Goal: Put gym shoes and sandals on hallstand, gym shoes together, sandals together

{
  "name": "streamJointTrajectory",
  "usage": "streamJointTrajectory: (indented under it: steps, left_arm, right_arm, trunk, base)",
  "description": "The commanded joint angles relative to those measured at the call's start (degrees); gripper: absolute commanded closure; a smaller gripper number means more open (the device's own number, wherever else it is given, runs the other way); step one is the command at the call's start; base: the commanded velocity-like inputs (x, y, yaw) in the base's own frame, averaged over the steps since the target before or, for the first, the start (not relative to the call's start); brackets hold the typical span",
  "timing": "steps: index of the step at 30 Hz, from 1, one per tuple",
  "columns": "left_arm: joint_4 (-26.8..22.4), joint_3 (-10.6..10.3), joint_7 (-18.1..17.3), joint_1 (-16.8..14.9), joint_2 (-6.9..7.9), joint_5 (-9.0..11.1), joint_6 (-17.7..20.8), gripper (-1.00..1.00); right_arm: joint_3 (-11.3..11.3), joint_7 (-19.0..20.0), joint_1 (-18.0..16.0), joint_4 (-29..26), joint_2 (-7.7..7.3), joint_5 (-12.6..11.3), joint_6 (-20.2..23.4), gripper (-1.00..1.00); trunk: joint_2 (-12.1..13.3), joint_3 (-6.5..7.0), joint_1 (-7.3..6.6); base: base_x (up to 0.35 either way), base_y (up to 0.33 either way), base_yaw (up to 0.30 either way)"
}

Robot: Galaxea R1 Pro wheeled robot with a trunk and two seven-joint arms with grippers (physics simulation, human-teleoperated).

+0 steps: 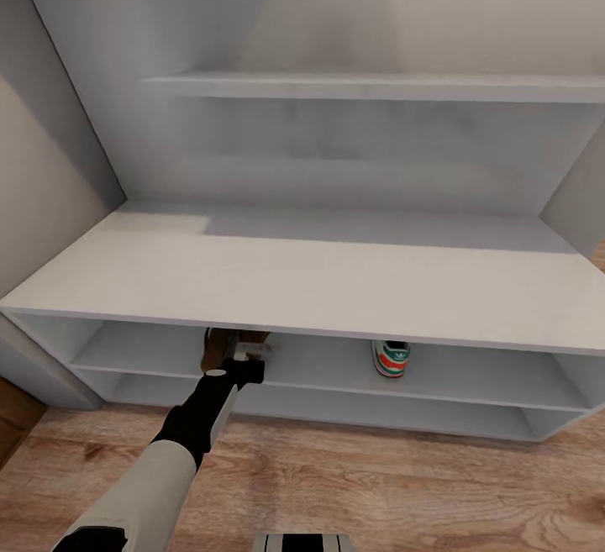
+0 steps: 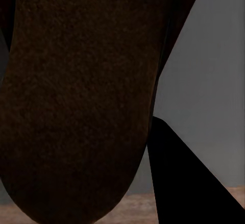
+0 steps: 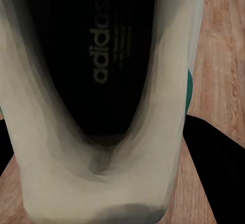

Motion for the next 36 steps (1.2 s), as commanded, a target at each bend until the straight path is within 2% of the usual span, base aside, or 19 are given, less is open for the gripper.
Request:
streamJointTrajectory:
  steps: [1, 12, 13, 30, 36]
  left_arm:
    - [-0.1, 0.2, -0.3, 0.0, -0.01, -1.0, 0.3, 1.00]
    - [-0.1, 0.2, -0.3, 0.0, -0.01, -1.0, 0.3, 1.00]
    - [-0.1, 0.2, -0.3, 0.0, -0.01, -1.0, 0.3, -1.00]
    - [-0.1, 0.2, -0.3, 0.0, 0.08, -1.0, 0.3, -1.00]
    - [-0.1, 0.2, -0.3, 0.0, 0.08, -1.0, 0.3, -1.00]
  right_arm:
    - [0.0, 0.1, -0.1, 0.0, -0.02, 0.4, 0.3, 1.00]
    - [0.0, 0.1, -0.1, 0.0, 0.00, 0.4, 0.3, 1.00]
    - [0.0, 0.1, -0.1, 0.0, 0.01, 0.4, 0.3, 1.00]
    - [0.0, 0.1, -0.1, 0.0, 0.01, 0.4, 0.3, 1.00]
    - [0.0, 0.1, -0.1, 0.0, -0.02, 0.4, 0.3, 1.00]
  trunk:
    - [0.0, -0.06, 0.00]
    - [0.0, -0.06, 0.00]
    - [0.0, -0.06, 0.00]
    - [0.0, -0.06, 0.00]
    - [0.0, -0.06, 0.00]
  base:
    - [0.005, 0.000, 0.000]
    - [0.001, 0.000, 0.000]
    - [0.000, 0.000, 0.000]
    - [-0.003, 0.000, 0.000]
    - [-0.234, 0.000, 0.000]
